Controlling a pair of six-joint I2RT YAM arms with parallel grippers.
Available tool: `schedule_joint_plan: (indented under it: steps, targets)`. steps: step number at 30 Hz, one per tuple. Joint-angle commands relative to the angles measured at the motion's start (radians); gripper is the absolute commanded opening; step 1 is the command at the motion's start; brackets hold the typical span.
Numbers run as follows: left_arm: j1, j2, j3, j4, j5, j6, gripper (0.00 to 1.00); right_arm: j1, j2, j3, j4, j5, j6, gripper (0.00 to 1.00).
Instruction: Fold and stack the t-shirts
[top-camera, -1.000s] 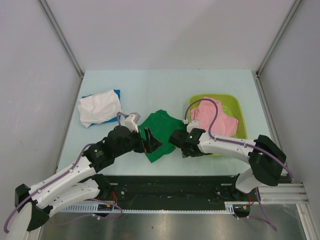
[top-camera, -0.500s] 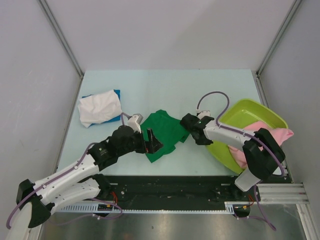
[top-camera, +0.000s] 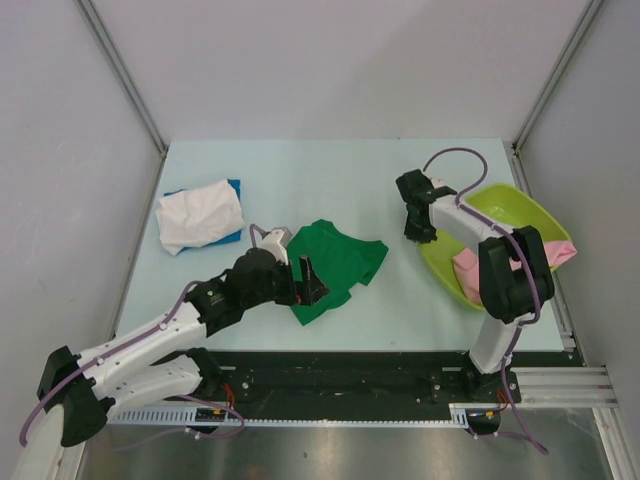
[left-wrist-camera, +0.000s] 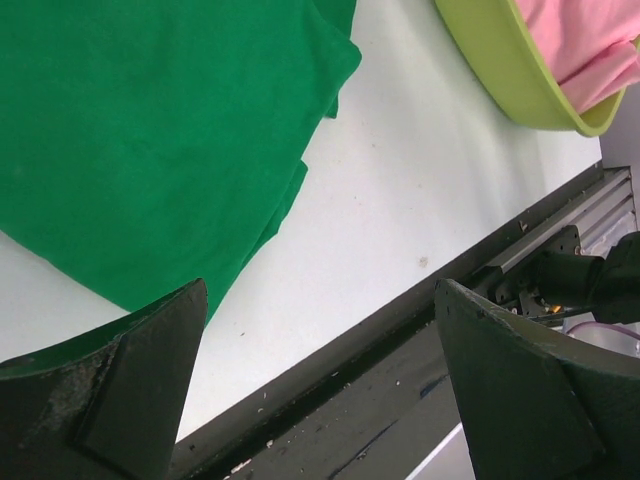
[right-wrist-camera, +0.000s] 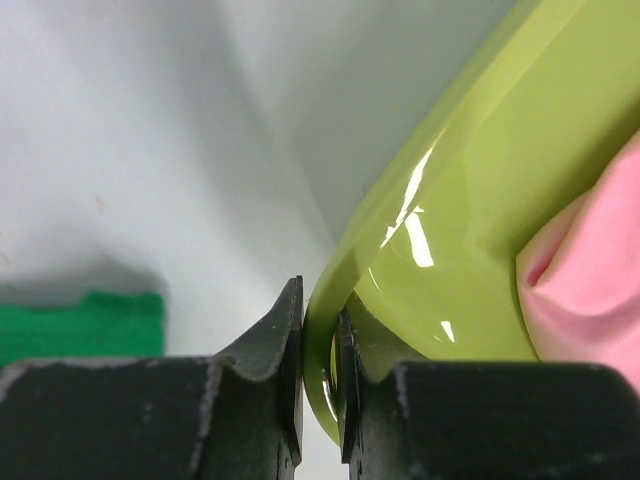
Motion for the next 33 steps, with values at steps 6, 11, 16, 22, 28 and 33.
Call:
schedule_joint_plan:
  steps: [6, 11, 16, 22, 28, 33]
  targets:
    - [-0.002, 0.002, 0.075, -0.005, -0.072, 0.016, 1.0, -0.158, 0.198, 0.375, 0.166, -0.124, -0.077, 0.0]
    - [-0.003, 0.02, 0.084, -0.014, -0.095, 0.032, 1.0, -0.199, 0.354, 0.642, 0.149, -0.198, -0.104, 0.0]
    - [0.006, 0.054, 0.112, -0.017, -0.1, 0.061, 1.0, -0.215, 0.471, 0.877, 0.16, -0.198, -0.101, 0.25]
    - [0.013, 0.071, 0.116, -0.011, -0.089, 0.072, 1.0, -0.247, 0.557, 1.006, 0.169, -0.201, -0.094, 1.0]
    - [0.017, 0.052, 0.101, -0.016, -0.075, 0.068, 1.0, -0.243, 0.471, 0.945, 0.213, -0.184, -0.101, 1.0]
    - [0.018, 0.011, 0.092, -0.023, -0.083, 0.027, 1.0, -0.19, 0.347, 0.842, 0.046, -0.261, -0.172, 1.0]
